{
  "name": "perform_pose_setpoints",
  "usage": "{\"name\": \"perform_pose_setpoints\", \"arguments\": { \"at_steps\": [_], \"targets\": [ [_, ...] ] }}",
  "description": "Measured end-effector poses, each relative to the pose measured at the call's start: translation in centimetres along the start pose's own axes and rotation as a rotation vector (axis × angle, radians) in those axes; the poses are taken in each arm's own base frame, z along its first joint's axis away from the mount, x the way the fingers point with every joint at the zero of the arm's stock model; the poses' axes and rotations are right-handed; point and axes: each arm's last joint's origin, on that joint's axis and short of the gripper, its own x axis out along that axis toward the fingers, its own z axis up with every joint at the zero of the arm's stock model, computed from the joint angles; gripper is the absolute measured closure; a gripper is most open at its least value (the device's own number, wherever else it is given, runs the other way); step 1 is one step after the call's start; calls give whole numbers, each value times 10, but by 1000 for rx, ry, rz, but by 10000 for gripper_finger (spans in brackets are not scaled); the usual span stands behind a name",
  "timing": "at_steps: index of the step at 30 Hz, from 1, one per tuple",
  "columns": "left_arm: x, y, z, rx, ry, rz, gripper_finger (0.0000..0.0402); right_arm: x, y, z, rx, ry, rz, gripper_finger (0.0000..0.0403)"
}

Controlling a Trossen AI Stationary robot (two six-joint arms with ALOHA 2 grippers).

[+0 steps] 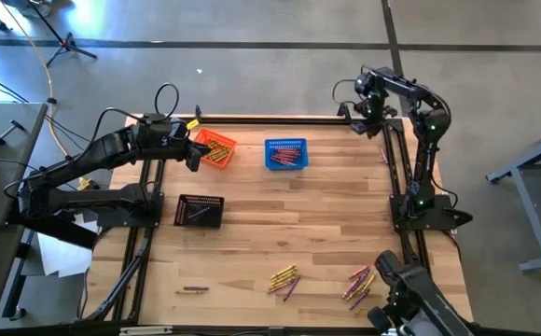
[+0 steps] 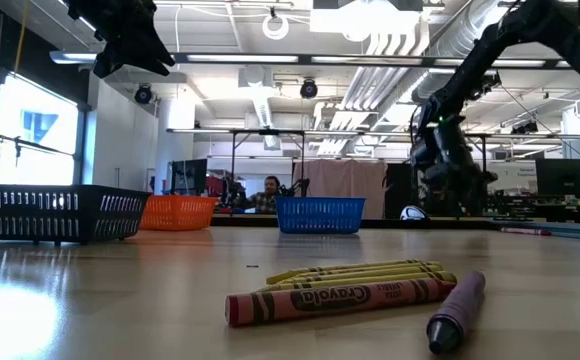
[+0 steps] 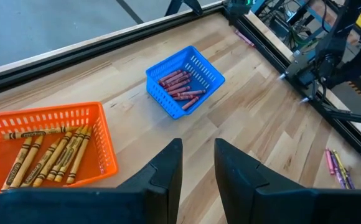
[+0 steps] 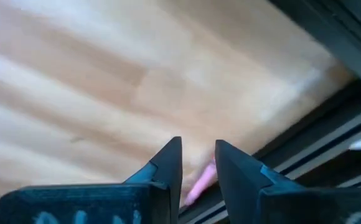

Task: Sort crayons
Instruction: Put the red crayon into the blue bin

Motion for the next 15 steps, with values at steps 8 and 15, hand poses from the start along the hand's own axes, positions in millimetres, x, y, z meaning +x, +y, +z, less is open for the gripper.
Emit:
{"name": "perform_pose_setpoints", "arguments": {
  "at_steps": [8, 15],
  "targets": [
    [1, 1, -1, 0, 5, 2, 321, -20, 30, -29, 7, 74, -35, 320],
    [9, 6, -11, 35, 45, 22, 321, -6, 49, -34, -50, 152, -268, 320]
  ]
}}
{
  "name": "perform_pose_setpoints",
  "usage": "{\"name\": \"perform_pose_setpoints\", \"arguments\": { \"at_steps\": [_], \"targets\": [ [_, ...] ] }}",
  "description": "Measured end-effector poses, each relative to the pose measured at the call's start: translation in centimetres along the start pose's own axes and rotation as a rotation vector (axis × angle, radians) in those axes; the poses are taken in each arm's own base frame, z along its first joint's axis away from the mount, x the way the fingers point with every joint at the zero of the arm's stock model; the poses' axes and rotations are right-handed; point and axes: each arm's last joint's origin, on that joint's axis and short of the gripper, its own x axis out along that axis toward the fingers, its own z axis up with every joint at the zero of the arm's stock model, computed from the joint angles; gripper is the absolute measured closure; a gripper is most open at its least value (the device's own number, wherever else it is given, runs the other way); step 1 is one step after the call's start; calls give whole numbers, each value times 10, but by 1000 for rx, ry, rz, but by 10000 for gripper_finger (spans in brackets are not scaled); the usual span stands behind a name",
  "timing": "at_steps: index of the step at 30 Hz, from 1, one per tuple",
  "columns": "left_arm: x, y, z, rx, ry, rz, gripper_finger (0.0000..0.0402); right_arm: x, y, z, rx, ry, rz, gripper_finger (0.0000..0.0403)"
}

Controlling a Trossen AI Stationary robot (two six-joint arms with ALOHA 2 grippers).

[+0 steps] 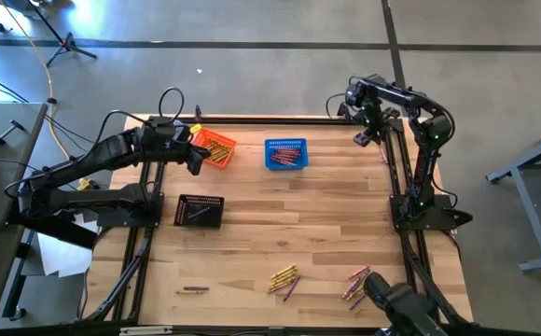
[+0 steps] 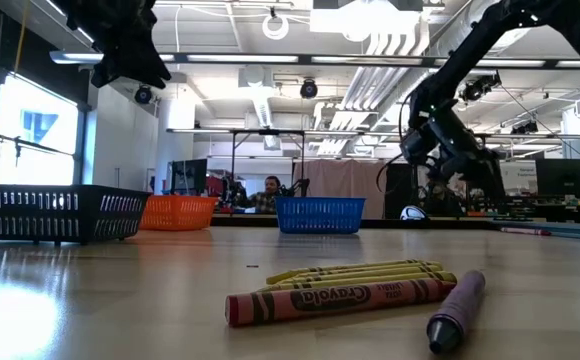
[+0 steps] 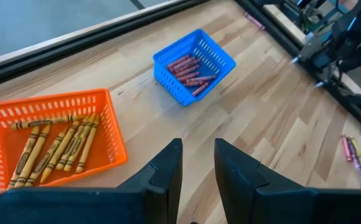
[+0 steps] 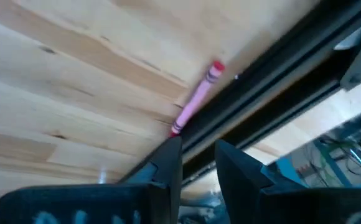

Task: Sort crayons
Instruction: Put the red crayon into the blue bin

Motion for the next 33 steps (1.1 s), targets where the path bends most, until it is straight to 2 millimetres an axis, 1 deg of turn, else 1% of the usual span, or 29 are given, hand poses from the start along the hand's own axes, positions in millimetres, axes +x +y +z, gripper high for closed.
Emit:
{"name": "perform_pose_setpoints", "arguments": {
  "at_steps": [4, 7, 13, 18, 20, 22, 24, 28, 30, 33],
  "targets": [
    [1, 0, 0, 0, 0, 0, 321, 12, 4, 1, -4, 13, 36, 320],
    [1, 0, 0, 1, 0, 0, 321, 19, 5, 2, 28, 31, 64, 320],
    [1, 0, -1, 17, 2, -4, 321, 38, 6, 12, 71, 76, 75, 320],
    [1, 0, -1, 18, 2, -4, 321, 37, 5, 15, 102, 69, 59, 320],
    [1, 0, -1, 18, 2, -4, 321, 36, 5, 13, 117, 89, 51, 320],
    [1, 0, -1, 23, 2, -4, 321, 35, 9, 11, 102, 103, 29, 320],
    [1, 0, -1, 49, 2, -4, 321, 28, 17, 8, 86, 89, 5, 320],
    [1, -2, 4, 123, -43, -23, 321, 2, 37, -8, 60, -11, -25, 320],
    [0, -4, 7, 164, -86, -39, 321, -15, 48, -21, 66, -91, -28, 320],
    [0, -8, 15, 235, -170, -65, 321, -42, 64, -48, 93, -223, 8, 320]
  ]
}}
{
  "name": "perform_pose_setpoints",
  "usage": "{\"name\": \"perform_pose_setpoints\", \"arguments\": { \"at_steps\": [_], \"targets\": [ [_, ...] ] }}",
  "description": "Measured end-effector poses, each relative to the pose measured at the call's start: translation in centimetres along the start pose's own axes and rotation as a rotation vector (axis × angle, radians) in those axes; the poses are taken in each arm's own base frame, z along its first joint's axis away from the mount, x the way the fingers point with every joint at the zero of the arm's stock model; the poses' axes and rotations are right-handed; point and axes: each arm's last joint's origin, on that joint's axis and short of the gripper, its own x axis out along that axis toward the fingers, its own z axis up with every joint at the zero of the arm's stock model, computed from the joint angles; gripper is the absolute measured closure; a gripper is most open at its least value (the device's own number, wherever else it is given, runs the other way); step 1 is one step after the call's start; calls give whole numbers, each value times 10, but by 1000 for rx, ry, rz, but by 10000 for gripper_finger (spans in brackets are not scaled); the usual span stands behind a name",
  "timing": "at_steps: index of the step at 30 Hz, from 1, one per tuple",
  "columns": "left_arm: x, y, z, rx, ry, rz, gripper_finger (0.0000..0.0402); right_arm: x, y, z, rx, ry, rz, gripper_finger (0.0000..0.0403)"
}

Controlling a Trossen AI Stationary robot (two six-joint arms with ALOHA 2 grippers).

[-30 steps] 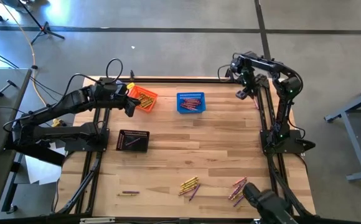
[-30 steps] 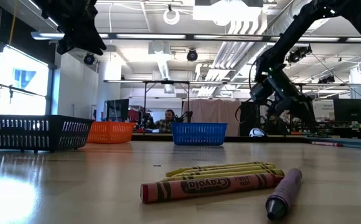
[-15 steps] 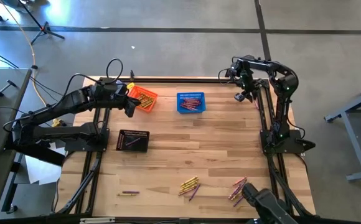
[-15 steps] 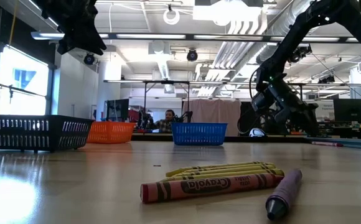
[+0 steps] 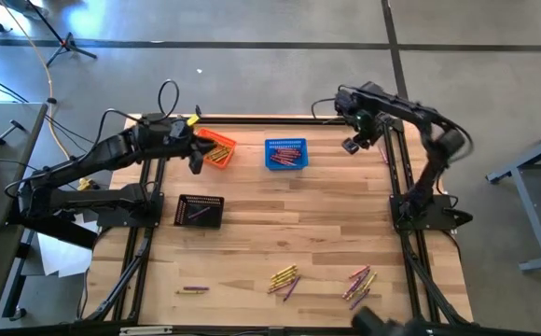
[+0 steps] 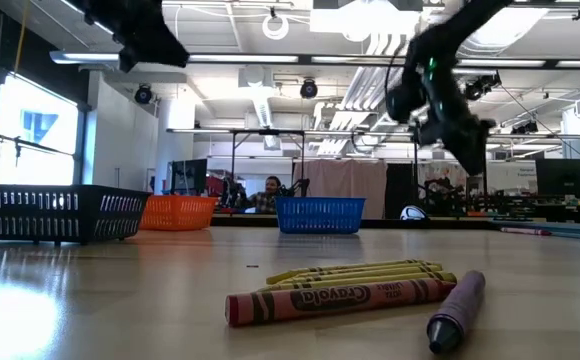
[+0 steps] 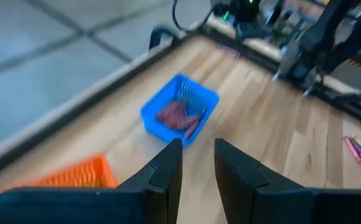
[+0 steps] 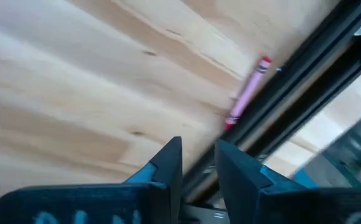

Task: Sort crayons
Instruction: Put the red crayon into the blue bin

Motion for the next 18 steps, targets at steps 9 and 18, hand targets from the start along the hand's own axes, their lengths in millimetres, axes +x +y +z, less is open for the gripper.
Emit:
{"name": "perform_pose_setpoints", "arguments": {
  "at_steps": [9, 18],
  "targets": [
    [32, 1, 21, 155, -139, -96, 321, -84, 28, -104, 187, -462, 223, 320],
    [93, 5, 30, 93, -204, -258, 321, -101, 43, -163, 309, -597, 300, 320]
  ]
}}
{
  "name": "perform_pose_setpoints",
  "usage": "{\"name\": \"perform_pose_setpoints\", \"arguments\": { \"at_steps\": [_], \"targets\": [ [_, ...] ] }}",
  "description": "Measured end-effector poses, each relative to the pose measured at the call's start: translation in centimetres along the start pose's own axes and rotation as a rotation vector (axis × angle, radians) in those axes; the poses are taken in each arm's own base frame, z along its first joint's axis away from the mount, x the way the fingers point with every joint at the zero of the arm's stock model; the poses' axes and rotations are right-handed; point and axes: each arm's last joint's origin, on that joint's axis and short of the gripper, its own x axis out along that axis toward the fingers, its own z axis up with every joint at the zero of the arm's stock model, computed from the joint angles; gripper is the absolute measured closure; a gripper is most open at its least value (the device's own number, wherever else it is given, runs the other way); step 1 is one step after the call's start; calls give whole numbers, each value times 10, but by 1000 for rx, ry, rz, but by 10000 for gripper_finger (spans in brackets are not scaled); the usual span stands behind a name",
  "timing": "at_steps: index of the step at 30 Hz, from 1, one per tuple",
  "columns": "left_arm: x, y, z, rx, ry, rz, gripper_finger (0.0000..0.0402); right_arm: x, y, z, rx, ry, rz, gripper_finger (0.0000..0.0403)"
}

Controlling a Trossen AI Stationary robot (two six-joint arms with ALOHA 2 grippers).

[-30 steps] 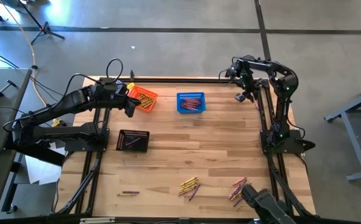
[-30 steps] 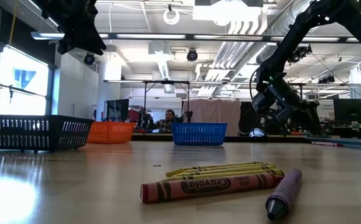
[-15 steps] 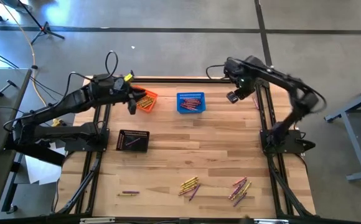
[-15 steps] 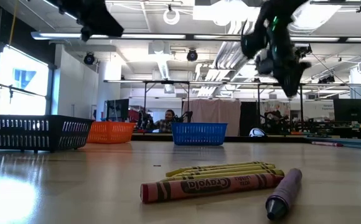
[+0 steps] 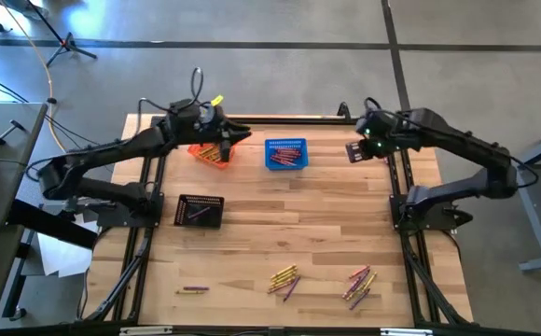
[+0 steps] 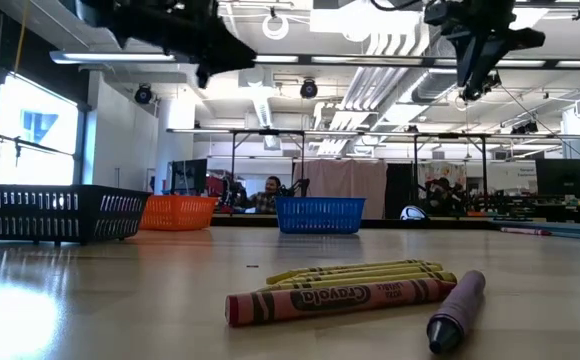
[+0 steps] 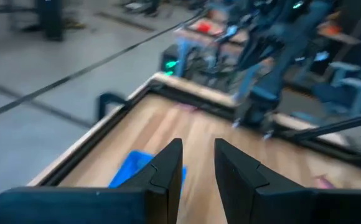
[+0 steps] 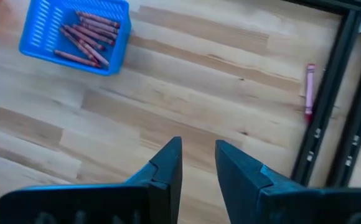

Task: Sort crayons
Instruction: Put the red crayon into the blue bin

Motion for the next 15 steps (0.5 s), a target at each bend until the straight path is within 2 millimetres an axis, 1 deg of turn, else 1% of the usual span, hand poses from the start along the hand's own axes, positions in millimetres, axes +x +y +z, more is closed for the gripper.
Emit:
{"name": "perform_pose_setpoints", "arguments": {
  "at_steps": [4, 7, 9, 12, 15],
  "targets": [
    [26, 6, -4, -51, -59, -100, 321, -1, 3, -8, -34, -4, -46, 320],
    [38, 10, -8, -92, -91, -112, 321, -2, 0, -9, -50, -42, -110, 320],
    [43, 12, -10, -91, -111, -117, 321, 1, -4, -8, -47, -70, -176, 320],
    [47, 13, -9, -82, -135, -122, 321, 15, -14, -5, -23, -45, -261, 320],
    [47, 13, -8, -73, -160, -123, 321, 38, -25, -3, -13, 14, -324, 320]
  ]
}}
